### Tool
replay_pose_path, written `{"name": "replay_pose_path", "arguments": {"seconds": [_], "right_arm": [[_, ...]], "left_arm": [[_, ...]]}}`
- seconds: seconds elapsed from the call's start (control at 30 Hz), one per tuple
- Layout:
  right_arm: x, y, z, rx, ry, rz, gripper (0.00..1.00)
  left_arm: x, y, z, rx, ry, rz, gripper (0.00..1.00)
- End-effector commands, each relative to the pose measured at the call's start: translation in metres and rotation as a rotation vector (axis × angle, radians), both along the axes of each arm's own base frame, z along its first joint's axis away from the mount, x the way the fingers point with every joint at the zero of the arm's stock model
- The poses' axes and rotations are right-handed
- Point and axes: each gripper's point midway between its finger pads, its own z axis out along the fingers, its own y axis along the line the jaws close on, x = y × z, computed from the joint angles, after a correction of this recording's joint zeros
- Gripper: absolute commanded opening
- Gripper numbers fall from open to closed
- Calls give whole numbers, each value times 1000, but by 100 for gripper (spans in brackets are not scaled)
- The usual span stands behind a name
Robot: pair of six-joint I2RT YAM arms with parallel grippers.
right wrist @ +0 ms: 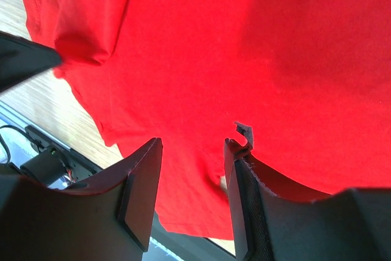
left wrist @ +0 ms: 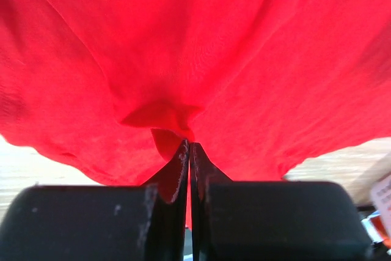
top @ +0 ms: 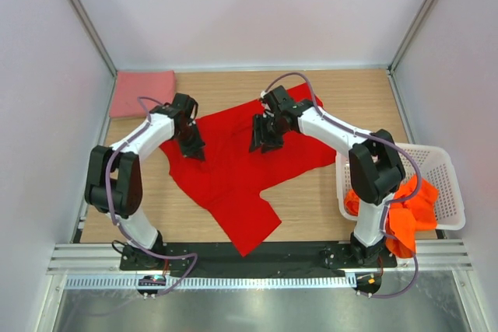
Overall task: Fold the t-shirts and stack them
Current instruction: Fold the tshirt
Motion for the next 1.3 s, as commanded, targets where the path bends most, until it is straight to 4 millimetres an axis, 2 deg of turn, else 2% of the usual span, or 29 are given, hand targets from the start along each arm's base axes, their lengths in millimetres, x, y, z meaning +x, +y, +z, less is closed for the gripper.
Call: {"name": "replay_pose_path", "arguments": {"seconds": [0.0,0.37,0.53,0.6,0.63,0.67,0.73,0.77,0.8,0.87,0.9,0.97,1.03,1.07,1.13,1.2,1.27], "right_arm": [[11,16,15,46,-35,3,51],[16,48,16,59,-14,49,51],[15,51,12,47,4,63,51],[16,51,10,39,5,64,51],[16,51,10,40,9,64,51],[16,53,9,41,10,67,50],[17,57,7,50,15,71,48],[19,65,7,61,8,80,47],[20,71,8,68,0,84,47],[24,86,12,101,-8,72,45],[21,96,5,111,14,67,45],[24,117,5,195,52,-4,40],[20,135,-1,250,85,-28,33],[21,146,1,301,93,-64,33],[16,155,-5,316,96,-90,34],[20,161,-5,331,83,-139,40],[18,165,-14,326,100,-153,41]], "left_arm": [[20,16,17,10,-54,30,0],[81,89,39,-73,-146,254,0],[101,97,37,-62,-157,227,0],[108,107,42,-7,-176,223,9],[106,110,43,13,-167,220,15],[106,113,46,29,-176,211,28],[101,117,51,53,-184,211,44],[95,117,49,58,-176,211,57],[91,119,50,68,-172,210,62],[81,121,54,83,-169,209,65],[74,121,52,86,-160,203,65],[65,119,59,80,-176,199,63],[54,117,56,73,-159,194,62],[50,116,61,67,-174,192,62],[39,114,58,55,-161,195,62],[33,111,62,41,-174,195,62],[24,106,59,15,-162,201,62]]}}
